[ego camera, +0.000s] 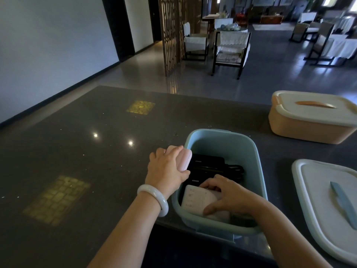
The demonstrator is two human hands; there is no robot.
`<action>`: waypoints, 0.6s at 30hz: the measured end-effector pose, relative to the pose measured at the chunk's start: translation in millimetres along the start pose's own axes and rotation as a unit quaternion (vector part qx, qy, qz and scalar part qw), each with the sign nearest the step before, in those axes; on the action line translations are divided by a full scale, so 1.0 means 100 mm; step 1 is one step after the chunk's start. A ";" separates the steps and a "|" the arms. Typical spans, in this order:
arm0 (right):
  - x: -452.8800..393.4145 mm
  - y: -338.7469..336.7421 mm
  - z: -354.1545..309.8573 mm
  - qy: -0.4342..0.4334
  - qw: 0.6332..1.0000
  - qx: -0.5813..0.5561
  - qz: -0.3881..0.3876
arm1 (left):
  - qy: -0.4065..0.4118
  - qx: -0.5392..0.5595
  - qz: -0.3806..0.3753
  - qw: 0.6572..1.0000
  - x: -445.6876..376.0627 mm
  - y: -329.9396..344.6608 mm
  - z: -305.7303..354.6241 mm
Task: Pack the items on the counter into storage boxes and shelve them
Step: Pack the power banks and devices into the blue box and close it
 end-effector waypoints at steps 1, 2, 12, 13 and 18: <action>0.00 0.00 0.00 0.000 1.000 0.000 -0.001 | -0.001 -0.001 0.000 1.000 0.00 0.00 0.00; 0.00 0.00 -0.01 0.000 1.000 0.000 -0.001 | -0.001 -0.001 -0.001 1.000 0.00 0.00 0.00; 0.02 -0.02 -0.04 -0.005 1.000 0.002 -0.016 | -0.007 -0.006 0.001 1.000 0.00 0.00 0.02; 0.01 -0.03 -0.04 -0.004 1.000 0.002 -0.018 | -0.007 -0.007 0.002 1.000 0.00 0.00 0.02; -0.01 -0.03 -0.05 -0.004 1.000 0.012 -0.014 | -0.010 0.004 0.002 1.000 0.02 0.00 0.01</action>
Point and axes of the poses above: each hand's wrist, its own x-axis away from the middle knuckle, its own y-axis out of the palm, z = x × y, the point moved 1 cm from there along -x, towards the middle knuckle, and after that the axes turned 8 degrees about -x, right-handed, at the moved point
